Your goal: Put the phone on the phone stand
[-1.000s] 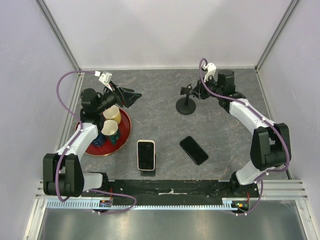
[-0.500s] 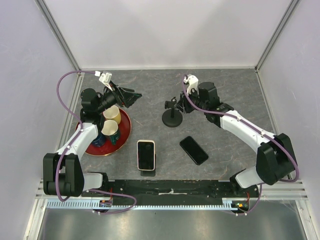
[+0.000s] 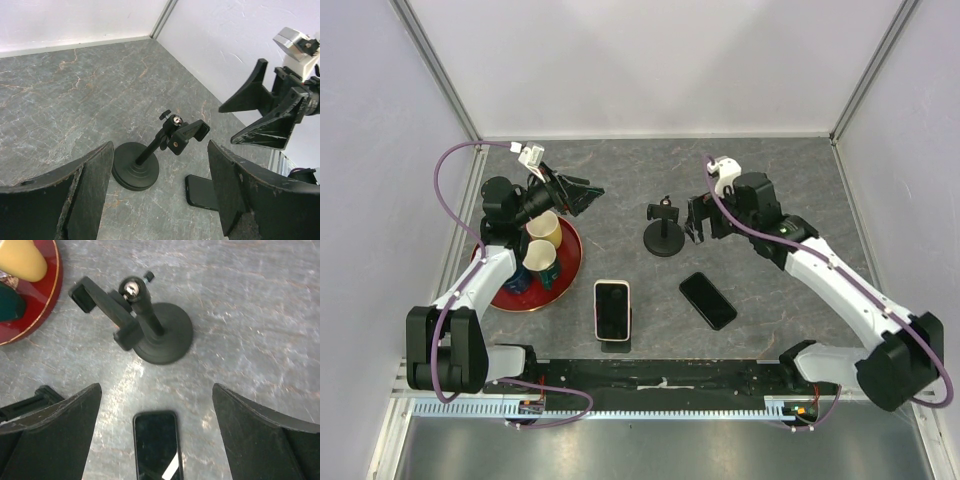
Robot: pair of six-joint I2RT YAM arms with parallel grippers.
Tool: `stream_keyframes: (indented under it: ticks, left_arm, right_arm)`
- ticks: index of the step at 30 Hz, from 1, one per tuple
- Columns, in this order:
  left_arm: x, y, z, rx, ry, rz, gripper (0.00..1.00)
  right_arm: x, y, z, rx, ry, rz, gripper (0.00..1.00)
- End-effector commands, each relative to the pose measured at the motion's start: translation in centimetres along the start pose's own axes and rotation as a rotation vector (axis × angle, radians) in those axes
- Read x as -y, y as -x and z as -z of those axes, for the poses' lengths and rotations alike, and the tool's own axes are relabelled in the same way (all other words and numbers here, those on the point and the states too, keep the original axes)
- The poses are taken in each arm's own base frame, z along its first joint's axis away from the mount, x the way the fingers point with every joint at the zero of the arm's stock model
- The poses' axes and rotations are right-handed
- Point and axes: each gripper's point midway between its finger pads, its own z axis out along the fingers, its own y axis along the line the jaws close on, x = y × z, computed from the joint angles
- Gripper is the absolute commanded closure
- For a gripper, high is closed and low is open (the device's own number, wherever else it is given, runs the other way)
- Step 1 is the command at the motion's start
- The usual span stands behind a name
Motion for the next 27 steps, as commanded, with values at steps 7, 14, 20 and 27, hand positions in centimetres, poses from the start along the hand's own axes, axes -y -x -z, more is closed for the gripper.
stream_keyframes:
  ticks: [7, 14, 20, 27]
  left_arm:
    - [1.0, 1.5, 0.0, 0.029, -0.041, -0.032, 0.18]
    - [1.3, 1.4, 0.0, 0.027, -0.053, -0.022, 0.18]
    - [1.1, 1.3, -0.1, 0.027, -0.053, -0.017, 0.18]
    - [1.0, 1.2, -0.2, 0.026, -0.056, -0.013, 0.18]
  right_arm:
    - [0.4, -12.5, 2.4, -0.353, -0.060, -0.198, 0.02]
    - [0.8, -17.4, 0.9, -0.551, -0.089, -0.212, 0.02]
    - [1.0, -19.6, 0.4, -0.651, -0.085, -0.177, 0.02]
    - [0.8, -22.0, -0.3, -0.717, -0.096, -0.152, 0.02]
